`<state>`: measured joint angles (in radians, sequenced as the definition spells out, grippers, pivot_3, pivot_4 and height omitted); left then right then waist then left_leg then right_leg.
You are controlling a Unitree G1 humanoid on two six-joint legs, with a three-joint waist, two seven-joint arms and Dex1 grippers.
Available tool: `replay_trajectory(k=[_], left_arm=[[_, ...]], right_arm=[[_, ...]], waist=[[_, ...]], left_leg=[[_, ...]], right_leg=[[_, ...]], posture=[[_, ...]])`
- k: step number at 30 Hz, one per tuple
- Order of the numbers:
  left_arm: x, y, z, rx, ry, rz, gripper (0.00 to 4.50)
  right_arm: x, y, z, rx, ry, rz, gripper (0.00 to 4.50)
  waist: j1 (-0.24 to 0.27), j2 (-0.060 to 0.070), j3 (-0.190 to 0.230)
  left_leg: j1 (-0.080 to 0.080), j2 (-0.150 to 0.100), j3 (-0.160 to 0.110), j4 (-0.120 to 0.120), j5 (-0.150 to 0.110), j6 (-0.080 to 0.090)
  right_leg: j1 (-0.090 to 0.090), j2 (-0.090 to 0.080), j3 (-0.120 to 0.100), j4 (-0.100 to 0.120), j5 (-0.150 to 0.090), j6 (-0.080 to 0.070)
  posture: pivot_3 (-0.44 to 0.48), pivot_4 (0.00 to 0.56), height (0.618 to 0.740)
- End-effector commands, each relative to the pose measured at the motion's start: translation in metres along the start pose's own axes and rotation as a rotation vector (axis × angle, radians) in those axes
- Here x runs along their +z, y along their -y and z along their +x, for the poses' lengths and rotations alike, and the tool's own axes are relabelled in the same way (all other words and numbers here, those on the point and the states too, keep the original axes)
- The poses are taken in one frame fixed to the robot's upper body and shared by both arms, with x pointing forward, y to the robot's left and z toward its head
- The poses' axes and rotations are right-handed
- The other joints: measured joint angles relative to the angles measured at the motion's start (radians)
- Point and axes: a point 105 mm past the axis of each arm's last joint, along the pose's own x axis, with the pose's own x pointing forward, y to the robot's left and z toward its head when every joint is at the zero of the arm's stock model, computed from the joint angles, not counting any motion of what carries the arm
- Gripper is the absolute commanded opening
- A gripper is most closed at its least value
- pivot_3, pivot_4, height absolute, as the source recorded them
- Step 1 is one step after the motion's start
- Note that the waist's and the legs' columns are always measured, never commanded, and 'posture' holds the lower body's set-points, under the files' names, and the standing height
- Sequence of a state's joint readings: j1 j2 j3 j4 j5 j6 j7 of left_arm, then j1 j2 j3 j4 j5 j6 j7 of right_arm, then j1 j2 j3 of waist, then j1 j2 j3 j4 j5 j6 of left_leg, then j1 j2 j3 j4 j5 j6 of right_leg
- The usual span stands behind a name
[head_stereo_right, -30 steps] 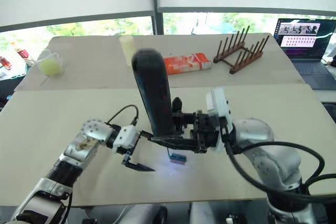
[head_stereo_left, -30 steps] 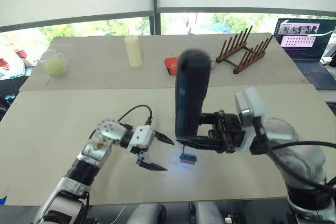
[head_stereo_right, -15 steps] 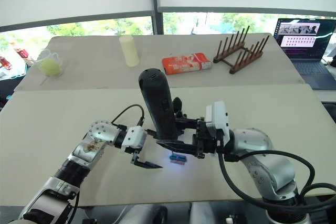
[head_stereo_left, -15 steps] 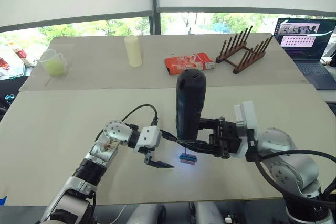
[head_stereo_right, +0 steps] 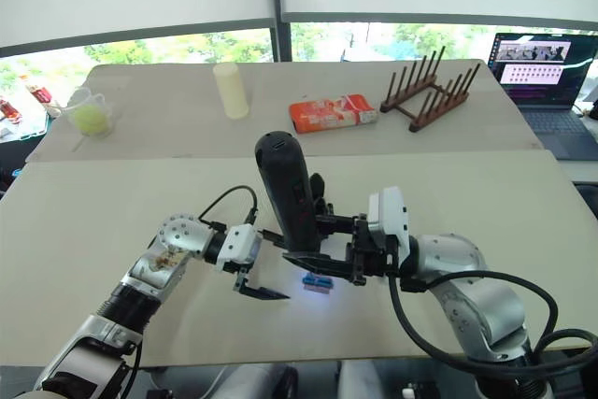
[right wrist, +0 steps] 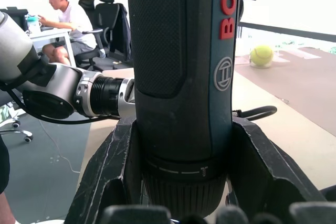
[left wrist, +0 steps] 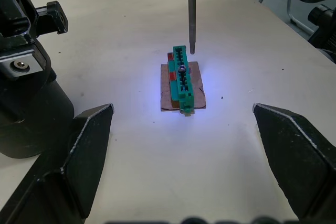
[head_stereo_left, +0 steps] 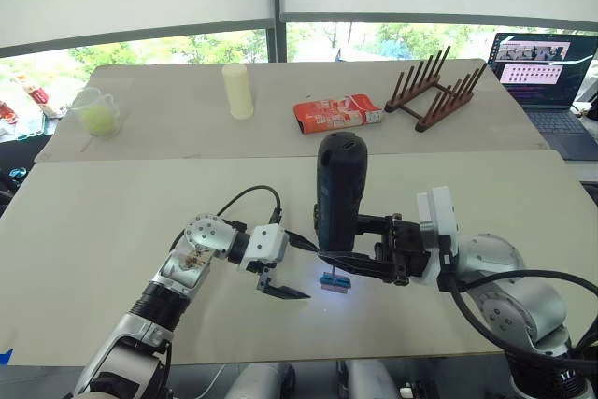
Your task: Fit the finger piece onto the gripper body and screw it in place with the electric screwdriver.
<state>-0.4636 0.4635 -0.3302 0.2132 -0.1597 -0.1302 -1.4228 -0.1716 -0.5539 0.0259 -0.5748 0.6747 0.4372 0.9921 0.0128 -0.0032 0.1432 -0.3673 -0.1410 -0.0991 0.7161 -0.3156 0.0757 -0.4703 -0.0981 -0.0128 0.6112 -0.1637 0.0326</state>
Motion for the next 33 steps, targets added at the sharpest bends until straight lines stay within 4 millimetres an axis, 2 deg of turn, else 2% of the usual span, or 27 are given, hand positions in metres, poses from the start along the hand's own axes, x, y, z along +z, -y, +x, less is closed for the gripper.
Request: replay_trajectory(k=[1, 33], left_arm=[[0.0075, -0.0013, -0.0007, 0.003, 0.018, 0.038, 4.50], [0.0094, -0.0046, 0.0078, -0.014, 0.028, 0.043, 4.50]], right_arm=[[0.0109, -0.0037, 0.0003, 0.015, 0.039, -0.060, 1.90], [0.0038, 0.0002, 0.0005, 0.006, 0.027, -0.049, 1.90]], waist=[[0.000, 0.000, 0.000], [0.000, 0.000, 0.000]], left_leg=[[0.000, 0.000, 0.000, 0.000, 0.000, 0.000], [0.000, 0.000, 0.000, 0.000, 0.000, 0.000]], right_leg=[[0.000, 0.000, 0.000, 0.000, 0.000, 0.000], [0.000, 0.000, 0.000, 0.000, 0.000, 0.000]], posture=[[0.000, 0.150, 0.740], [0.000, 0.150, 0.740]])
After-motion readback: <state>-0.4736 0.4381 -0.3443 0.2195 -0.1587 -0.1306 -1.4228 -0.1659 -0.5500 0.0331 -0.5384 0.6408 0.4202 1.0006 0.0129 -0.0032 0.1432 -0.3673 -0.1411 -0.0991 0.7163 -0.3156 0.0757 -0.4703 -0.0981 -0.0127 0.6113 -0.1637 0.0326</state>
